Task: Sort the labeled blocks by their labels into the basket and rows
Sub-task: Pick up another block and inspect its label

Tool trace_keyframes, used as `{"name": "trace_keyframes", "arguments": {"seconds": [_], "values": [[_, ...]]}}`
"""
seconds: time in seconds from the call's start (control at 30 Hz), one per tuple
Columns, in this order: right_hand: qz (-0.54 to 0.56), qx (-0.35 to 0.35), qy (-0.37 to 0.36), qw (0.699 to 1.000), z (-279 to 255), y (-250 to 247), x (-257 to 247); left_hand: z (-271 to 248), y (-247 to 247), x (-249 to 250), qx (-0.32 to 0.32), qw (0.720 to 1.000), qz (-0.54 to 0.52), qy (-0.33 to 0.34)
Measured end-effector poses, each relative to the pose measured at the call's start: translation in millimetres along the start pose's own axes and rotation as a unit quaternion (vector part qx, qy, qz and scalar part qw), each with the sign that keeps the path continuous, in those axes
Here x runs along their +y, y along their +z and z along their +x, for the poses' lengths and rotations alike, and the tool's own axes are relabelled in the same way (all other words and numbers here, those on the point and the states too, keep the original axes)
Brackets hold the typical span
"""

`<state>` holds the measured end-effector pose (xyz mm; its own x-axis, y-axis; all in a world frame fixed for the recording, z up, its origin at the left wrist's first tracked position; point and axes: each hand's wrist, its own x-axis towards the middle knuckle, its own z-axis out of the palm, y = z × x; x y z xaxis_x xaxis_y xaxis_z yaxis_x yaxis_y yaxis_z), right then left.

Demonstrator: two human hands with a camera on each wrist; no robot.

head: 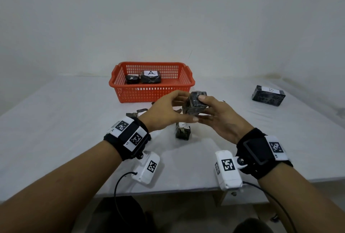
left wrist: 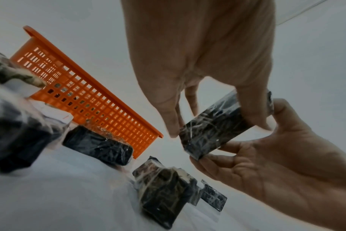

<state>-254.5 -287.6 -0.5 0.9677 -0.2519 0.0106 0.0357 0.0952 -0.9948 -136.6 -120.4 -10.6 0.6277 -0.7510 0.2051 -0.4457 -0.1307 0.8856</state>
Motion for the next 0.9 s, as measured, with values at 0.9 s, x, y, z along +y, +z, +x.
{"name": "trace_keyframes", "arguments": {"seconds": [0.9], "values": [[-0.02,-0.023,-0.042,0.999,-1,0,1,-3,-2,0,-0.036,0.982,-0.182,-0.022]]}}
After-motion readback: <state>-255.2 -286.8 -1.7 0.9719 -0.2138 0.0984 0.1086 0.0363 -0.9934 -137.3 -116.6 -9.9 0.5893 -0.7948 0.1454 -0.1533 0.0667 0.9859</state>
